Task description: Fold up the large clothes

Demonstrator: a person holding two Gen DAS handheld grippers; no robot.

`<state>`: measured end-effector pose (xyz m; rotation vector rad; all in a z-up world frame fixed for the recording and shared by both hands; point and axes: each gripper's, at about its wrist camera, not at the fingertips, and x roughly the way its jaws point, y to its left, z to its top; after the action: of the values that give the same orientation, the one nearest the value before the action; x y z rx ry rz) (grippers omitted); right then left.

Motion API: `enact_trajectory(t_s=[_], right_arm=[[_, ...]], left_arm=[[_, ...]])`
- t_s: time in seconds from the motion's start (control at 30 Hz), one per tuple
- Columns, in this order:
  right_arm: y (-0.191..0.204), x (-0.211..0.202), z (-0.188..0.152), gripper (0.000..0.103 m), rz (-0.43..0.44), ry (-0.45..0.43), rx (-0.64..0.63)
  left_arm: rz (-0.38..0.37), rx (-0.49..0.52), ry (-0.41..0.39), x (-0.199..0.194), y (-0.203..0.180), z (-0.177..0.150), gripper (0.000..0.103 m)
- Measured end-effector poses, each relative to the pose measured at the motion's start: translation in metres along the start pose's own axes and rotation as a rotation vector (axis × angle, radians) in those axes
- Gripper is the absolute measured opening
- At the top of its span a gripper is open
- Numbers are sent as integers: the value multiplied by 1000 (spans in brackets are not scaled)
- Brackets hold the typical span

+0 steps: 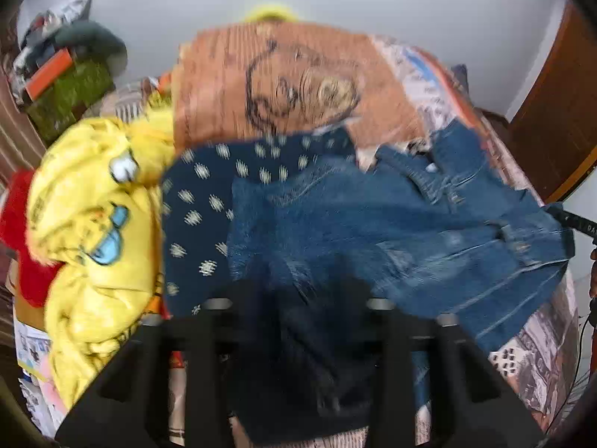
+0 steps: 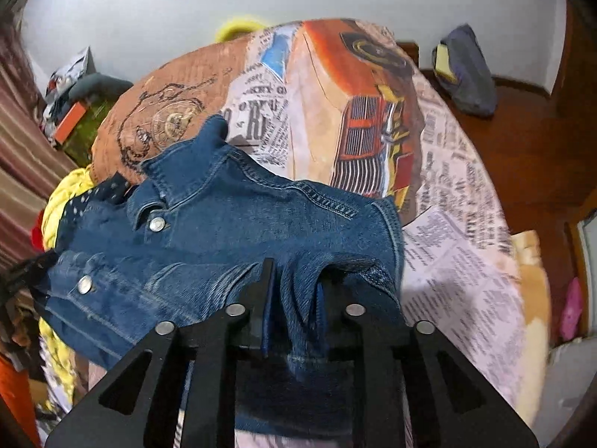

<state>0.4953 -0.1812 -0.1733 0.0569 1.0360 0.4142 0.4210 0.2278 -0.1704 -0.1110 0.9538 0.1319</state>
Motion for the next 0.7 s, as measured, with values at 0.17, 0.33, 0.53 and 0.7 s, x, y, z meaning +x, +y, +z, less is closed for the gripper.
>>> enact_trajectory(t_s=[0.17,0.33,0.53,0.7], right_arm=[[26,-48,-20,73,-146,-175,-119],[38,-73,-38,73,-86,-203,-158],[50,-50,-73,73,-71,-120,-201],[57,-8,-90,73,-172,-40,-267]], left_arm=[[99,94,-158,-56,-21,-9,77],[96,225,-148,-66,-52,-30,81],[169,371,-97,-39,-88,-68,84],[274,426,-96,-11,-101,-79,92]])
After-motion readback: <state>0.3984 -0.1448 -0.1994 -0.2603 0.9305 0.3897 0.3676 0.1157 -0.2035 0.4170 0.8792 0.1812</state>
